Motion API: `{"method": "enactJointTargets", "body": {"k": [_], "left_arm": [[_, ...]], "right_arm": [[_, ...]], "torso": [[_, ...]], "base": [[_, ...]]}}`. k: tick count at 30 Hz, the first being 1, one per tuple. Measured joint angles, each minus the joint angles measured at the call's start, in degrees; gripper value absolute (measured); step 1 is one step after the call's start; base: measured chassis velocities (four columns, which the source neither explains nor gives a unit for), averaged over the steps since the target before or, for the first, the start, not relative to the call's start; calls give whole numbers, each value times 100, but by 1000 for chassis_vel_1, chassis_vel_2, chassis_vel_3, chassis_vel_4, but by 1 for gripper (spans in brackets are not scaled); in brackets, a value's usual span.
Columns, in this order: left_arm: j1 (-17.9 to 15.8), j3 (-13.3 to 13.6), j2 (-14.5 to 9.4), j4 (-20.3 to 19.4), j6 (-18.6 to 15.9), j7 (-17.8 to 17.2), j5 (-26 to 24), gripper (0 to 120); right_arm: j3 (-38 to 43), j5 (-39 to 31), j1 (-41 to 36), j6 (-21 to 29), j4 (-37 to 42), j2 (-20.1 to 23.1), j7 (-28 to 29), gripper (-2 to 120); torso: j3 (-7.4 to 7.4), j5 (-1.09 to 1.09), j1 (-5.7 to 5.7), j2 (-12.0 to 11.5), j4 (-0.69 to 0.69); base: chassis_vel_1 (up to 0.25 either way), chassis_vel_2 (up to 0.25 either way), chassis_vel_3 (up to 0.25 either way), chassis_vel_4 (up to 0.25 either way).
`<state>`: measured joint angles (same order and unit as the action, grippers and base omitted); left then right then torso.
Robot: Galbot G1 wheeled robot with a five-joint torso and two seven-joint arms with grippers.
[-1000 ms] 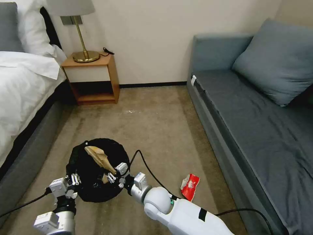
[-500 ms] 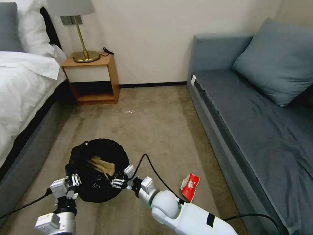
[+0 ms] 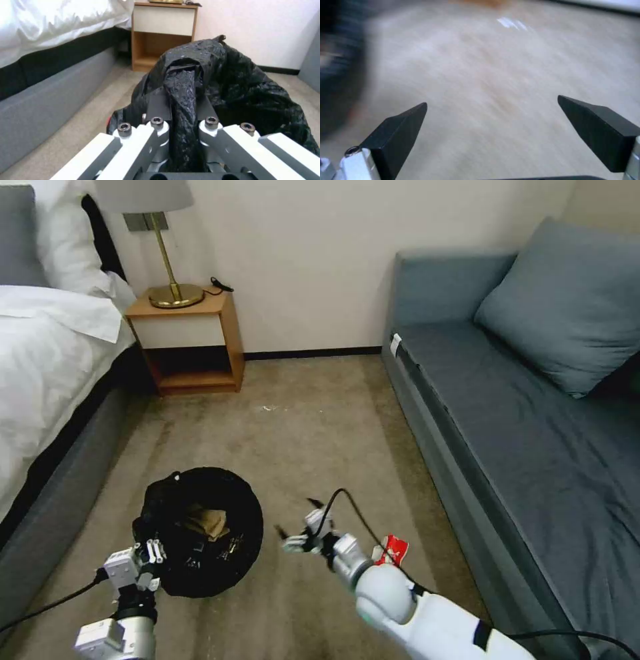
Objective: Pick up the trash bin, then pick up the garbage on the floor and place it into the trash bin.
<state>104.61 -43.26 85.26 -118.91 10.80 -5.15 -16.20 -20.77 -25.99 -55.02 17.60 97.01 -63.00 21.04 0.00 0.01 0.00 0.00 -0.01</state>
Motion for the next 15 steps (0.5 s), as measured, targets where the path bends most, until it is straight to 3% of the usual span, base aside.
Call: {"method": "enactJointTargets", "body": {"k": [3,8,15], "left_arm": [[28,2,9,1,30,-6,20,7],[81,3,16,-2,101,-11,52,7],[169,7,26,-2,192,-15,147,7]], "right_arm": [[71,-597,-62,831,133,33,947,100],[183,-1214,-194,1680,191,-29,2020,100],[275,-1458,-289,1922,-78,-166,2497,100]], "torso": [[0,0,0,0,0],[0,-1,0,0,0],[0,0,0,0,0]], "base": [[0,0,0,0],[0,0,0,0],[0,0,0,0]]}}
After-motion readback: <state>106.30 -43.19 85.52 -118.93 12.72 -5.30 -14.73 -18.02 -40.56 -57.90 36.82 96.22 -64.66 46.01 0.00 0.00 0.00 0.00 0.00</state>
